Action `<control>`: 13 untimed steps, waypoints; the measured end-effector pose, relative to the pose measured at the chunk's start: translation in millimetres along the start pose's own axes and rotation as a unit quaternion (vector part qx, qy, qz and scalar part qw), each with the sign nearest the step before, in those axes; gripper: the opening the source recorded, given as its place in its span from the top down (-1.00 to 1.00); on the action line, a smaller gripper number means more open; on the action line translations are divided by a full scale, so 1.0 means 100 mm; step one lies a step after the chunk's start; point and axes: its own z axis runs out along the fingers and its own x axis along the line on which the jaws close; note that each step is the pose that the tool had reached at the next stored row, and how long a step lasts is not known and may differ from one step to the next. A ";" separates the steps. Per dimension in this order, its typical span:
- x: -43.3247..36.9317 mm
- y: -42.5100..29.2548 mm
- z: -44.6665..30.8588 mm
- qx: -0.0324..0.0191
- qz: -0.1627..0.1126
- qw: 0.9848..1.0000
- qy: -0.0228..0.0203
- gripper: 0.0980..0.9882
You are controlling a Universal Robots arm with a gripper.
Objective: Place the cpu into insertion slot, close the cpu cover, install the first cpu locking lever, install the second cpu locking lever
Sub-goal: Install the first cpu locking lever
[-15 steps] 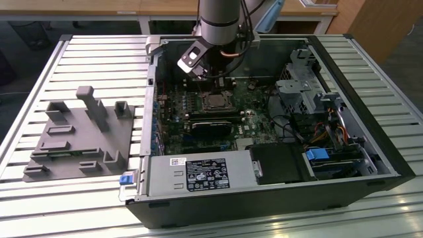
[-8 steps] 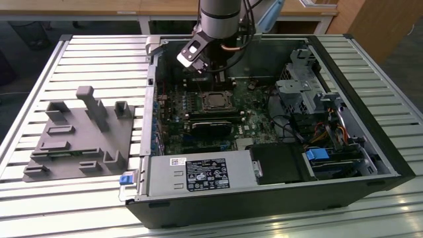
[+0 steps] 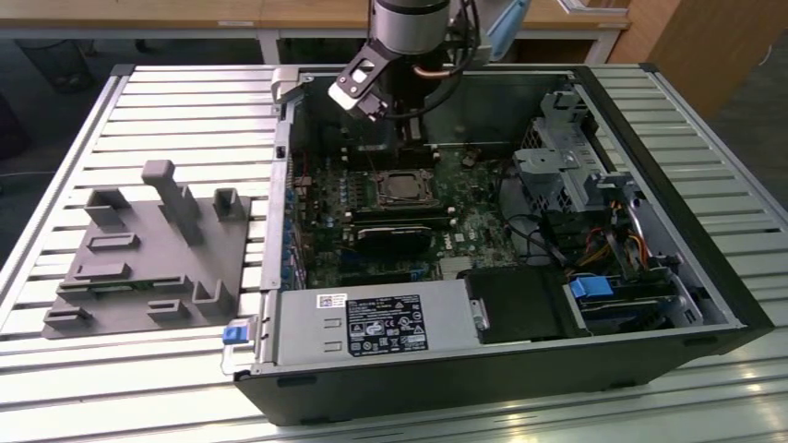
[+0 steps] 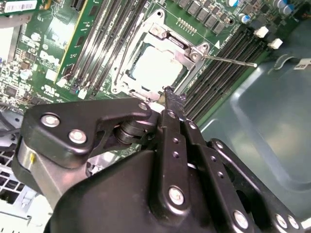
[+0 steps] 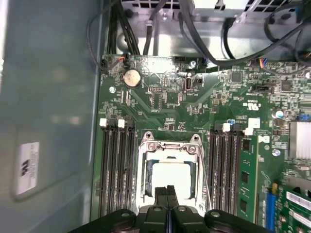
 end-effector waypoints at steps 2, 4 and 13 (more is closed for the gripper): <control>0.000 0.000 0.000 0.000 -0.003 1.000 0.000 0.98; 0.000 0.000 -0.001 0.001 -0.019 1.000 0.001 0.98; 0.000 0.000 -0.001 0.005 -0.089 0.996 0.005 0.98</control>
